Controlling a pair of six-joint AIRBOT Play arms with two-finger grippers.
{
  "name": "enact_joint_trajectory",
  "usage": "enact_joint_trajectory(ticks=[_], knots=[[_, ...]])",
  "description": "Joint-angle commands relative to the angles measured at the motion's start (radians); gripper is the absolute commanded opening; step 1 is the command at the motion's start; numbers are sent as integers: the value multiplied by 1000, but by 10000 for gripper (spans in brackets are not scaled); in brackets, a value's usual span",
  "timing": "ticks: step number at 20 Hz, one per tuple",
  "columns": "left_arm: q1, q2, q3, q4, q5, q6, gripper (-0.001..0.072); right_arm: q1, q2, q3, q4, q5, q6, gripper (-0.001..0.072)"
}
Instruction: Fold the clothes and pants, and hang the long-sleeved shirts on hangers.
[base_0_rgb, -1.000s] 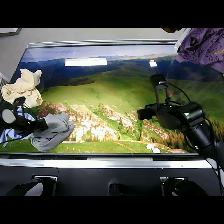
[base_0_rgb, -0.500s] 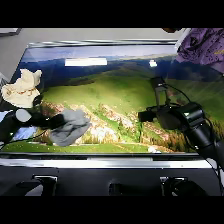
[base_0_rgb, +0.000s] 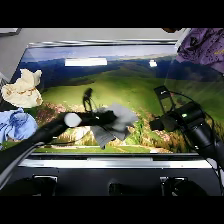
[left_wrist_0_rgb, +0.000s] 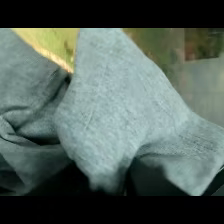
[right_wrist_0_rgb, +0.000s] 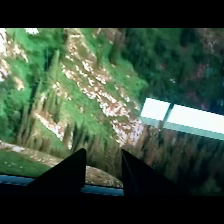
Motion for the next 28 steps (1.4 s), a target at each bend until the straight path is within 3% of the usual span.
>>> enact_joint_trajectory(ticks=[1, 3, 6, 8, 9, 11, 12, 18, 20, 24, 25, 26, 28], knots=[[-54, -144, 13, -87, 76, -59, 539, 1, 1, 1, -117, 3, -42, 292], [23, -115, 13, -88, 54, -41, 542, -14, 3, 1, -176, 84, 1, 330], [247, 16, 18, -79, -123, 109, 543, -167, -6, 1, -88, 189, 47, 367], [406, 106, 18, -54, -272, 166, 545, -356, -35, 1, 191, 233, 22, 422], [477, 145, 18, -32, -340, 177, 544, -457, -66, 0, 406, 226, -39, 422], [586, 199, 18, 7, -441, 181, 544, -592, -159, 0, 778, 135, -164, 422], [624, 213, 18, 18, -480, 190, 544, -610, -211, 0, 855, 81, -199, 422], [698, 220, 17, 25, -554, 189, 544, -464, -426, -58, 930, -19, -253, 425], [698, 219, 17, 25, -554, 189, 544, -387, -453, -87, 928, -13, -264, 483], [698, 219, 17, 25, -555, 189, 544, -288, -487, -116, 927, 40, -266, 478], [698, 219, 17, 25, -558, 189, 544, -278, -490, -116, 928, 57, -259, 459], [698, 219, 17, 26, -562, 189, 544, -278, -490, -116, 929, 71, -254, 344], [698, 219, 16, 57, -581, 189, 544, -282, -488, -116, 927, 83, -247, 40]])
